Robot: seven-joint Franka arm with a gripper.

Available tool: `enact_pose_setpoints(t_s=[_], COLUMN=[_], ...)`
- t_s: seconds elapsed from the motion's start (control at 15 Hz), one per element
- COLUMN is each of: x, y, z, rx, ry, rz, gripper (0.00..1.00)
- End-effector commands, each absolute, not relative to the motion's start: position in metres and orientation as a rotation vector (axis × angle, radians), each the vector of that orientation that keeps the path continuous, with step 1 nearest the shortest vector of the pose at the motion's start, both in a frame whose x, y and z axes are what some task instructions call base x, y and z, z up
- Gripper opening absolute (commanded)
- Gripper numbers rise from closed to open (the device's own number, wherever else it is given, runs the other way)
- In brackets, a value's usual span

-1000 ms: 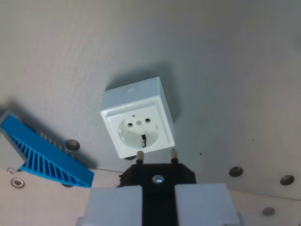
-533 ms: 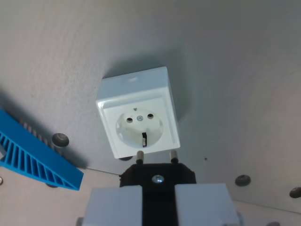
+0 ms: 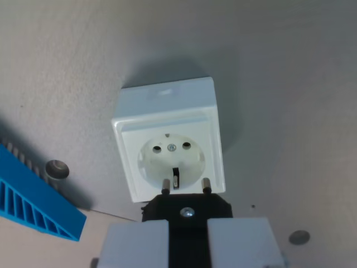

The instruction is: Move above the white socket

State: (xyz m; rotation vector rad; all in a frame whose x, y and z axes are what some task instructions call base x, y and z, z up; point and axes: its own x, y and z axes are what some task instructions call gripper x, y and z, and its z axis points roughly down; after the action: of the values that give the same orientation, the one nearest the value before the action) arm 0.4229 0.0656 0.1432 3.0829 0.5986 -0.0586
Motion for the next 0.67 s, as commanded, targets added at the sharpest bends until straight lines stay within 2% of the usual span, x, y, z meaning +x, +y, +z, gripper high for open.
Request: enact_pose_setpoints(t_s=[0.07, 0.67], x=[0.416, 0.401], y=[0.065, 0.065], z=[0.131, 0.113], rx=[3.009, 3.009], ry=[0.737, 0.736], rz=[0.094, 0.1], gripper=[0.0, 0.0])
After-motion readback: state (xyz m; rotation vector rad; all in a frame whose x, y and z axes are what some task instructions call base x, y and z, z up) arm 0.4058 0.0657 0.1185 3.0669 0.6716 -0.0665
